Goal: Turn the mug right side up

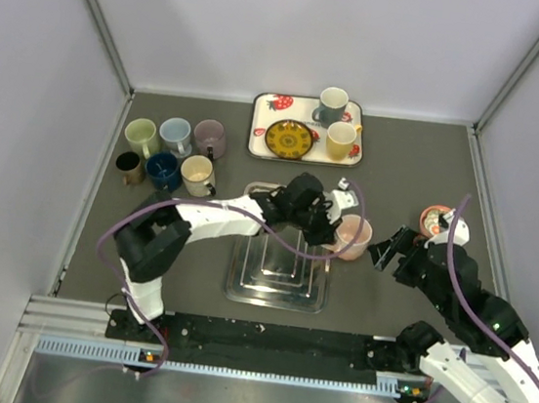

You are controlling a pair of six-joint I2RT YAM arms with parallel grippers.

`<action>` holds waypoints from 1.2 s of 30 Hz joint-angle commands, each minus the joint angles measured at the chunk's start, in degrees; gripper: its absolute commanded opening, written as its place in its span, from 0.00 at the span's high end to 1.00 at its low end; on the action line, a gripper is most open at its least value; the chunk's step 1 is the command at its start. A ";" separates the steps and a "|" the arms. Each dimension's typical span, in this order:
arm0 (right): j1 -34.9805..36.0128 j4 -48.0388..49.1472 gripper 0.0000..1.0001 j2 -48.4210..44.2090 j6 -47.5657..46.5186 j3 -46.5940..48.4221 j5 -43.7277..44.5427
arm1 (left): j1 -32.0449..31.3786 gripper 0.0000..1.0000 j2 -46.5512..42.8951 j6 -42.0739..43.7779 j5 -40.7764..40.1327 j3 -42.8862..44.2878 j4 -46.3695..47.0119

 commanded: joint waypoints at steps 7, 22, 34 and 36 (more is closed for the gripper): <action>0.61 5.16 0.07 -6.19 -3.71 0.83 -0.16 | 0.48 1.00 -22.55 -16.13 -14.31 -3.46 5.02; 0.61 50.76 0.20 -5.07 10.78 -16.48 -37.51 | 10.33 1.00 -48.75 -62.63 -2.83 -24.72 35.65; 0.69 81.45 0.31 16.90 20.46 -14.83 -45.25 | 8.92 1.00 -55.08 -76.18 -11.08 -38.27 45.88; 0.78 83.29 0.32 19.10 21.25 -15.09 -44.46 | 7.78 1.00 -55.35 -76.01 -12.84 -39.06 45.89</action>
